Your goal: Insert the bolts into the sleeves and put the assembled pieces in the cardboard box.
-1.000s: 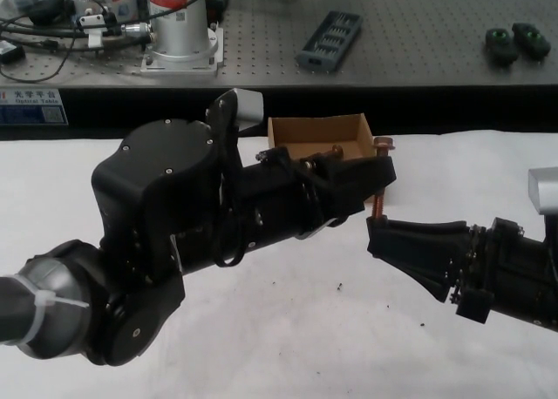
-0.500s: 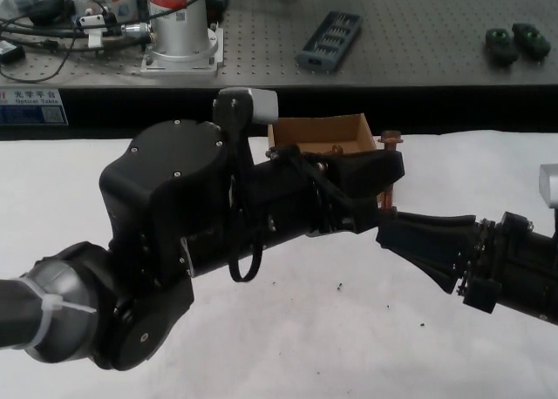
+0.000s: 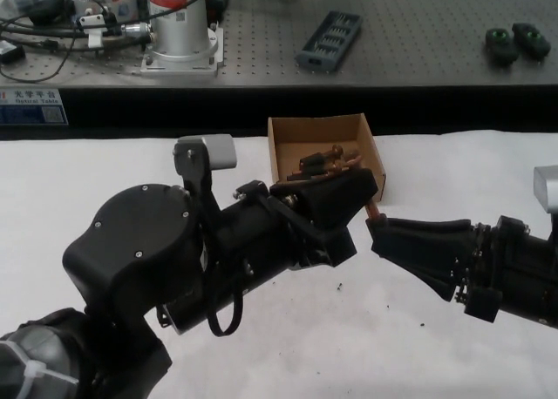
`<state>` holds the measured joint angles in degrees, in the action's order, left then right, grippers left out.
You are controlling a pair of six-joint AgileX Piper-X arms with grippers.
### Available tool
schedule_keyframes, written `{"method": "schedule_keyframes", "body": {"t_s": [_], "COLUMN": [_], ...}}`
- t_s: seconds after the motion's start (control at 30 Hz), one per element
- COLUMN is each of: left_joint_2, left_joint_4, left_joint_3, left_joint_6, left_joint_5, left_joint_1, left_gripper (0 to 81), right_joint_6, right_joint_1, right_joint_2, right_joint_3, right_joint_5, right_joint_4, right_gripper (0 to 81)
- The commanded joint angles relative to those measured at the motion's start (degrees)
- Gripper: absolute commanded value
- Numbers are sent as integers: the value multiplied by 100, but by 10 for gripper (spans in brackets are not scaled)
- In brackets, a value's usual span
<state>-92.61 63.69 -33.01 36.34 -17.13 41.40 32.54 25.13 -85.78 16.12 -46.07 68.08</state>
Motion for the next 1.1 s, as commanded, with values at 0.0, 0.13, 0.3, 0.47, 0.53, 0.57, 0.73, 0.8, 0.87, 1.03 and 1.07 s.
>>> {"method": "schedule_keyframes", "body": {"t_s": [0.0, 0.13, 0.3, 0.47, 0.53, 0.57, 0.73, 0.8, 0.87, 1.03, 1.07], "left_joint_2": [-1, -1, -1, -1, -1, -1, -1, -1, -1, -1, -1], "left_joint_4": [-100, -101, -101, -101, -101, -101, -80, 86, 337, 436, 345], "left_joint_3": [103, 103, 103, 103, 103, 103, 103, 103, 103, 113, 113], "left_joint_6": [55, 146, 197, 100, 97, 97, 97, 105, 94, 97, 97], "left_joint_5": [-43, -615, -1014, -1212, -1252, -1390, -2121, -2080, -2030, -1915, -1952], "left_joint_1": [-5, -5, -5, -16, -59, -74, -71, -92, -154, -533, -612], "left_gripper": [6, 6, 1, 245, 393, 459, 480, 474, 474, 474, 474], "right_joint_6": [131, 131, 131, 179, 178, 178, 178, 178, 178, 116, 92], "right_joint_1": [-115, -104, -104, -104, -156, -169, -167, -167, -167, -167, -167], "right_joint_2": [65, 65, 65, 65, 65, 65, 65, 65, 65, 65, 65], "right_joint_3": [65, 65, 65, 65, 65, 65, 65, 65, 65, 65, 65], "right_joint_5": [545, 534, 234, -148, -303, -359, -366, -366, -366, -332, -332], "right_joint_4": [261, 261, 261, 261, 261, 261, 261, 261, 261, 522, 688], "right_gripper": [134, 134, 134, 134, 134, 134, 134, 134, 134, 134, 134]}}
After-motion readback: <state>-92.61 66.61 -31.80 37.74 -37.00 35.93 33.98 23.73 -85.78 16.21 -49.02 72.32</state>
